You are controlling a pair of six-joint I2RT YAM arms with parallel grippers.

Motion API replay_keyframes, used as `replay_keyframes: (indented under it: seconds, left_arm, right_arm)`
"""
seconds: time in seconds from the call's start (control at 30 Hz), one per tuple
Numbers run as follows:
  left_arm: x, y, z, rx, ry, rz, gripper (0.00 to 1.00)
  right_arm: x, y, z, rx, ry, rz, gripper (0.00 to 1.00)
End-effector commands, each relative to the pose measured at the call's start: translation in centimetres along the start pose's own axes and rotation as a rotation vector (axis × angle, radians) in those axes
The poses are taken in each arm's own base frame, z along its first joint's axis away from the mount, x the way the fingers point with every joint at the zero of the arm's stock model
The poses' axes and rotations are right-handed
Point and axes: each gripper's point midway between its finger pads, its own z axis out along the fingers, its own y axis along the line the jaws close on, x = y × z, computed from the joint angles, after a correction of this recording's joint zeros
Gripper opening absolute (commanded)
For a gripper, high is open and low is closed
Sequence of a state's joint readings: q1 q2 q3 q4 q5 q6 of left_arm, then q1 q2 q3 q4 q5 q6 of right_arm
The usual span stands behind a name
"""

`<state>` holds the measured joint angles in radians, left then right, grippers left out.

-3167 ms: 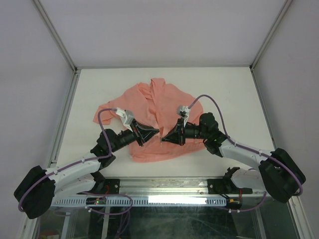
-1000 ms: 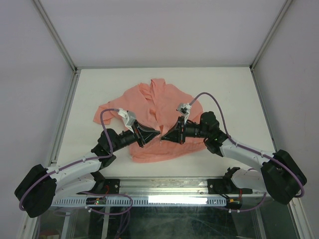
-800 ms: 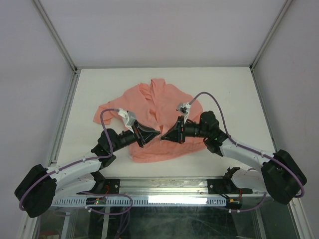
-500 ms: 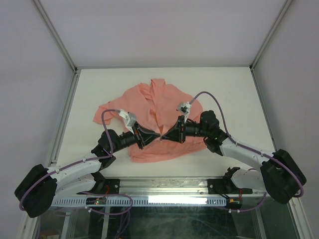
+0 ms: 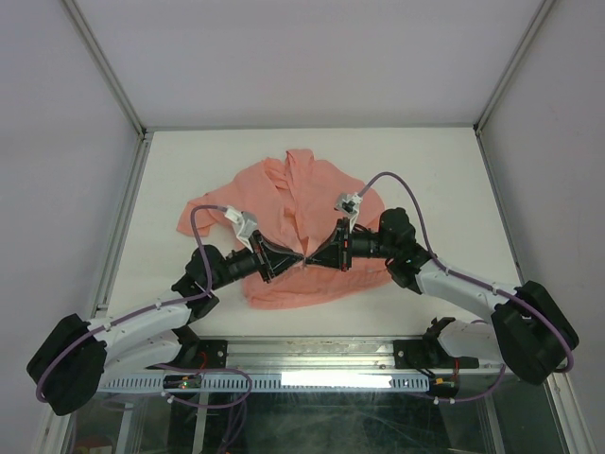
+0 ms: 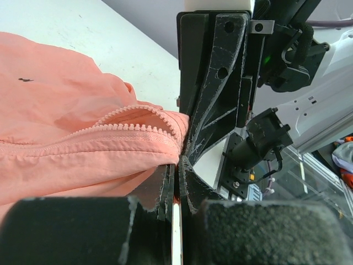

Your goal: Zip up the jacket

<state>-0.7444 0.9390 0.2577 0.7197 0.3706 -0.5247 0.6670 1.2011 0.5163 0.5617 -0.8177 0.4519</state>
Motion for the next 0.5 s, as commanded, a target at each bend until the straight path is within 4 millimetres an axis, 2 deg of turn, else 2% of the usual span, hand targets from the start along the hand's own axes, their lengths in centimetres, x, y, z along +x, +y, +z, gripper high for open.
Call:
replay_keyframes:
  seconds: [0.0,0.17,0.33,0.47]
  left_arm:
    - [0.5,-0.8,0.6,0.042,0.058,-0.041,0.00]
    - [2.0,0.8,0.4,-0.051,0.107,-0.127,0.03]
    - [0.3,0.4,0.2,-0.076,0.047,-0.175,0.18]
    - [-0.6,-0.2,0.3,-0.066,0.027,-0.209,0.25]
  right_arm:
    - [-4.2,1.9,-0.1,-0.047,-0.118,-0.128,0.00]
    - [-4.2,1.3,0.2,-0.036,-0.111,-0.133,0.00]
    - [-3.2,0.6,0.4,-0.027,-0.089,-0.116,0.00]
    - [-2.7,0.6,0.4,-0.030,-0.080,-0.110,0.00]
